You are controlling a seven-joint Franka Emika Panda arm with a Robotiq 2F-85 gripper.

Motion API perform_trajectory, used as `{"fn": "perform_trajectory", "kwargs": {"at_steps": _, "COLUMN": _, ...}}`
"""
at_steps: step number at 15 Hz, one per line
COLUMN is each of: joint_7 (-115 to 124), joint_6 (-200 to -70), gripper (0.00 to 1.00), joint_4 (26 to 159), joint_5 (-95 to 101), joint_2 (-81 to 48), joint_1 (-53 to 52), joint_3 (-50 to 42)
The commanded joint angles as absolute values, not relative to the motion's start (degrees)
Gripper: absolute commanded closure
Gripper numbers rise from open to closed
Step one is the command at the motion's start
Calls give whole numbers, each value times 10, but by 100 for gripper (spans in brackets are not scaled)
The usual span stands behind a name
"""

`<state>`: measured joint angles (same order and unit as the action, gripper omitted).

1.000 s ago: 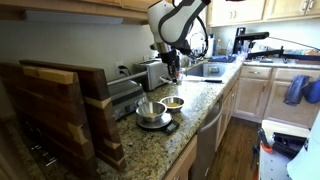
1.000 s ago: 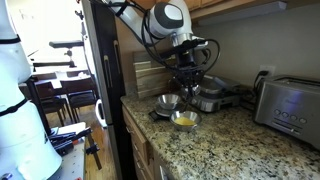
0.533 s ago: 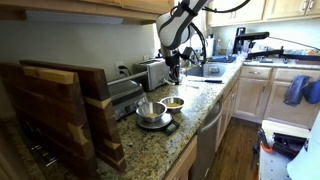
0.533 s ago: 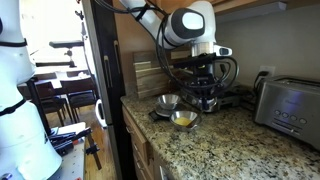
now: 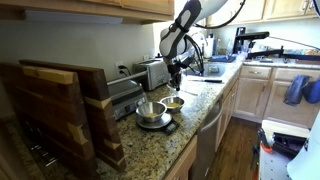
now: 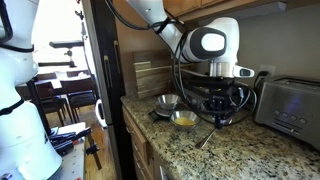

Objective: Pick up the spoon and scoop some of the contents from the silver bowl and put it in the other silver bowl.

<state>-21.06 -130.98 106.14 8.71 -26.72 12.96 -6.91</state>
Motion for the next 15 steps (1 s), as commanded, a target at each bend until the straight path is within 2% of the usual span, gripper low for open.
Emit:
{"fn": "perform_trajectory", "kwargs": {"at_steps": 1, "joint_7": -211, "joint_6": -1320, "gripper": 98, "joint_4": 1047, "joint_5": 71, "joint_2": -288, "joint_1": 147, "joint_3": -68}}
{"fn": "perform_trajectory", "kwargs": {"at_steps": 12, "joint_7": -213, "joint_6": -1318, "gripper": 98, "joint_4": 1050, "joint_5": 71, "joint_2": -317, "joint_1": 168, "joint_3": -69}}
{"fn": "perform_trajectory", "kwargs": {"at_steps": 14, "joint_7": -216, "joint_6": -1318, "gripper": 96, "joint_4": 1052, "joint_5": 75, "joint_2": -313, "joint_1": 166, "joint_3": -68}}
{"fn": "perform_trajectory", "kwargs": {"at_steps": 15, "joint_7": -215, "joint_6": -1319, "gripper": 69, "joint_4": 1056, "joint_5": 78, "joint_2": -307, "joint_1": 163, "joint_3": -68}}
